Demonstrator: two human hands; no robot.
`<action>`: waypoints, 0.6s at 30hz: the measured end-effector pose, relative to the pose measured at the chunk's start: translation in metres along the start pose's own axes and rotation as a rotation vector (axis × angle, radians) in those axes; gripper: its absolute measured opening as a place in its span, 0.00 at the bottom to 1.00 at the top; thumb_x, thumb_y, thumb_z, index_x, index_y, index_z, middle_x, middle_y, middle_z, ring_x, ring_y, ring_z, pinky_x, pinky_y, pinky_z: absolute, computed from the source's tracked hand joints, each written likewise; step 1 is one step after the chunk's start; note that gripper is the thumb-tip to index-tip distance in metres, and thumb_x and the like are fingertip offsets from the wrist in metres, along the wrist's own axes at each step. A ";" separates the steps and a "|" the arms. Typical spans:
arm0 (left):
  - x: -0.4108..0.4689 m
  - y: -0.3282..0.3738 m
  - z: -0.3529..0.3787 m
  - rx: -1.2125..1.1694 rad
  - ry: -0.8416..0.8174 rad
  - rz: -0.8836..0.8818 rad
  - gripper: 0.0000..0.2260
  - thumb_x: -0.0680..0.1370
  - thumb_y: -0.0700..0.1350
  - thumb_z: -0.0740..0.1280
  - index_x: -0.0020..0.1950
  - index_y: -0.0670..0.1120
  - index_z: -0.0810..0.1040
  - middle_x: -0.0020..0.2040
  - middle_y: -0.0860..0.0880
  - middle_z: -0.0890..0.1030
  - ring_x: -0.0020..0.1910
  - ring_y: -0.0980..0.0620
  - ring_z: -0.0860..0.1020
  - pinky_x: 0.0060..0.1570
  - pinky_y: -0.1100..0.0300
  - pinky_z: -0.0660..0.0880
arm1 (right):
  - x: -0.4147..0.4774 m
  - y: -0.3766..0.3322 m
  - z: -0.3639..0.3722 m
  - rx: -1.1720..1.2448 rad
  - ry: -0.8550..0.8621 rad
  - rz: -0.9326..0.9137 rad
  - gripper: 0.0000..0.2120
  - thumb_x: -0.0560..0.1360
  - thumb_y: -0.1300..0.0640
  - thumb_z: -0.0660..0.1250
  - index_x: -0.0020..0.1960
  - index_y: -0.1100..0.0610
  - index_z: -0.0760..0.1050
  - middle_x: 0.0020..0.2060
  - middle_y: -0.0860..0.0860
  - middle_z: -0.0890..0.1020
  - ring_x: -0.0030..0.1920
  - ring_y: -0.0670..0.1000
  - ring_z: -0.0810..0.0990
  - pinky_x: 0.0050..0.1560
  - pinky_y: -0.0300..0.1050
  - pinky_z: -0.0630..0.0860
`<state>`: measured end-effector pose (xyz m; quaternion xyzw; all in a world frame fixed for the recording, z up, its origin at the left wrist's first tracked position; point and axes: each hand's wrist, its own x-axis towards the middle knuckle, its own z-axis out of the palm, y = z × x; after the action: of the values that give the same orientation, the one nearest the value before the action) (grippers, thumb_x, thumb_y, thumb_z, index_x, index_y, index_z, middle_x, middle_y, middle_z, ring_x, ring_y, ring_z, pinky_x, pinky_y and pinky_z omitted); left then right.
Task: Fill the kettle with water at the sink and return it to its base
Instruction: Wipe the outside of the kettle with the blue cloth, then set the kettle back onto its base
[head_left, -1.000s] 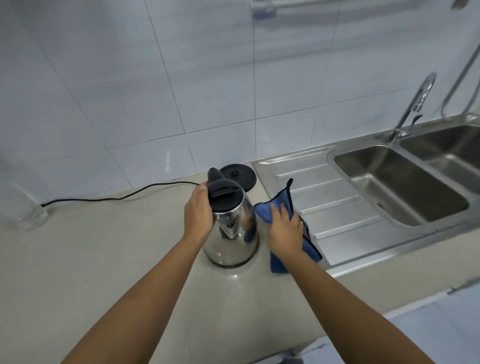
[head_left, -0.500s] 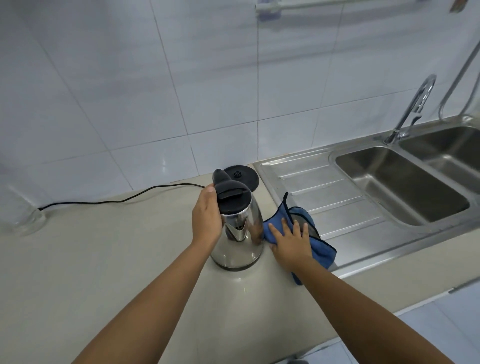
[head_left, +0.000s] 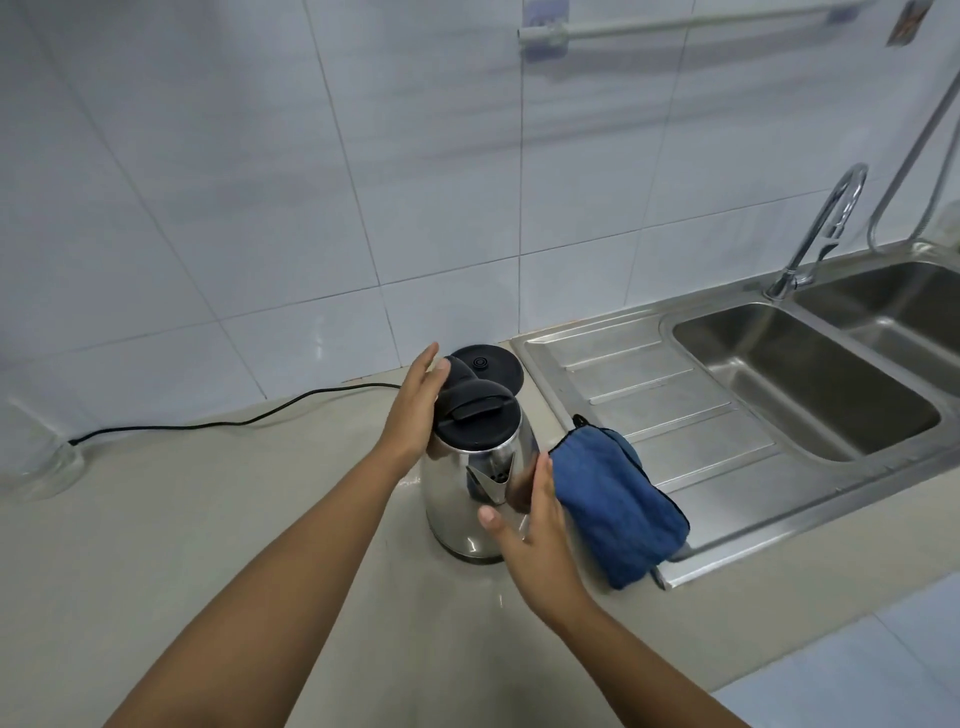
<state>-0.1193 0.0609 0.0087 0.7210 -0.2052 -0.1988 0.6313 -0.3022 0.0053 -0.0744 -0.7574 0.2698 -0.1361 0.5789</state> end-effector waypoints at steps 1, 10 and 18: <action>0.005 -0.001 -0.001 -0.012 -0.044 -0.014 0.23 0.81 0.57 0.57 0.76 0.54 0.63 0.70 0.58 0.68 0.65 0.61 0.68 0.64 0.62 0.63 | 0.001 0.000 0.005 0.026 0.023 -0.002 0.52 0.71 0.32 0.67 0.81 0.38 0.35 0.82 0.39 0.44 0.82 0.47 0.47 0.80 0.56 0.55; 0.019 -0.013 -0.002 0.017 0.025 -0.039 0.20 0.79 0.54 0.61 0.71 0.52 0.69 0.67 0.52 0.73 0.65 0.54 0.72 0.66 0.55 0.69 | 0.020 0.010 0.002 0.028 0.029 -0.045 0.45 0.73 0.33 0.67 0.72 0.24 0.35 0.81 0.37 0.46 0.82 0.45 0.47 0.80 0.56 0.55; 0.025 -0.011 -0.016 0.230 0.170 0.036 0.12 0.73 0.55 0.64 0.55 0.55 0.72 0.58 0.51 0.73 0.59 0.52 0.73 0.61 0.53 0.72 | 0.019 0.003 0.007 0.064 0.054 0.004 0.38 0.76 0.34 0.64 0.72 0.24 0.39 0.82 0.40 0.41 0.82 0.49 0.45 0.80 0.59 0.52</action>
<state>-0.0888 0.0615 -0.0010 0.7990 -0.1854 -0.1006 0.5631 -0.2842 -0.0005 -0.0812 -0.7340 0.2825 -0.1641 0.5954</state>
